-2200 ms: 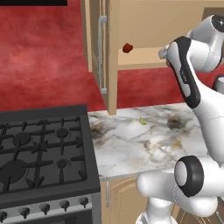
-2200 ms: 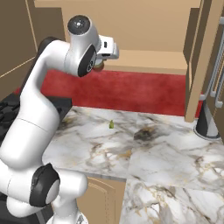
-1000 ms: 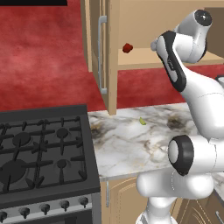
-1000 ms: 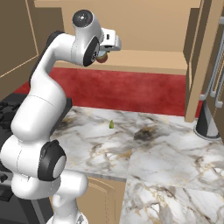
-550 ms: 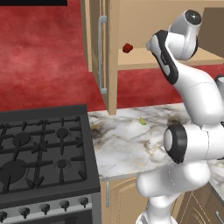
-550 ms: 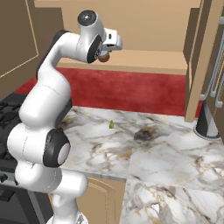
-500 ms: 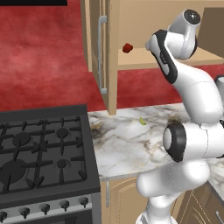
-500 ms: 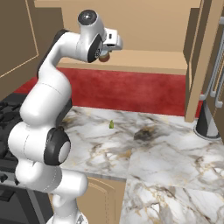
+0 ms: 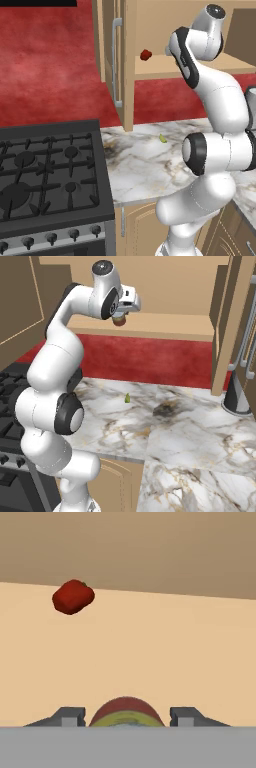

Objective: Pick the canned food and boxed food from the counter and place them in the cabinets closest to them.

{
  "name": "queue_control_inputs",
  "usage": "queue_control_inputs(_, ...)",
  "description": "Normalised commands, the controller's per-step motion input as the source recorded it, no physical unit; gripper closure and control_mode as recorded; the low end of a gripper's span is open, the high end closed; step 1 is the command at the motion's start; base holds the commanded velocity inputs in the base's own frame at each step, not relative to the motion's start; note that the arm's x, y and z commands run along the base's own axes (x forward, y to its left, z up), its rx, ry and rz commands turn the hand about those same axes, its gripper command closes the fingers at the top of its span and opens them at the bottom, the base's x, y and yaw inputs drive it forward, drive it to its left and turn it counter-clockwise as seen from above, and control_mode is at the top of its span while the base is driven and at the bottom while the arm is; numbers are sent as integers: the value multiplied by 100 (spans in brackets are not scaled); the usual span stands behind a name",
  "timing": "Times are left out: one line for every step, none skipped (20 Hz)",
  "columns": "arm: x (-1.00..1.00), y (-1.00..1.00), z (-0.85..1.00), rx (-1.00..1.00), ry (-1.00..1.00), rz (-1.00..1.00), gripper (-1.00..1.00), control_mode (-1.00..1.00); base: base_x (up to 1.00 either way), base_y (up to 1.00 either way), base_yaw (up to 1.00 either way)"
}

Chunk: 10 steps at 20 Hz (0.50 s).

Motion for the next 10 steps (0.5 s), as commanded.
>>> queue_control_inputs(0, 0, 0, 0, 6, 0, 100, -100, 0, 0, 0)
queue_control_inputs(0, 0, 0, 0, 3, 0, 100, -100, 0, 0, 0)
queue_control_inputs(0, 0, 0, 0, 0, 0, 100, -100, 0, 0, 0)
queue_control_inputs(0, 0, 0, 0, 0, 0, 100, -100, 0, 0, 0)
queue_control_inputs(8, 0, 0, 0, 0, 0, 100, -100, 0, 0, 0)
queue_control_inputs(19, 0, 0, 0, 0, 0, 100, -100, 0, 0, 0)
queue_control_inputs(30, 0, 0, 0, 0, 0, 100, -100, 0, 0, 0)
queue_control_inputs(30, 0, 0, 0, 0, 0, 100, -100, 0, 0, 0)
queue_control_inputs(30, 0, 0, 0, 1, 0, 100, -100, 0, 0, 0)
queue_control_inputs(26, 0, 0, 0, 0, 0, 100, -100, 0, 0, 0)
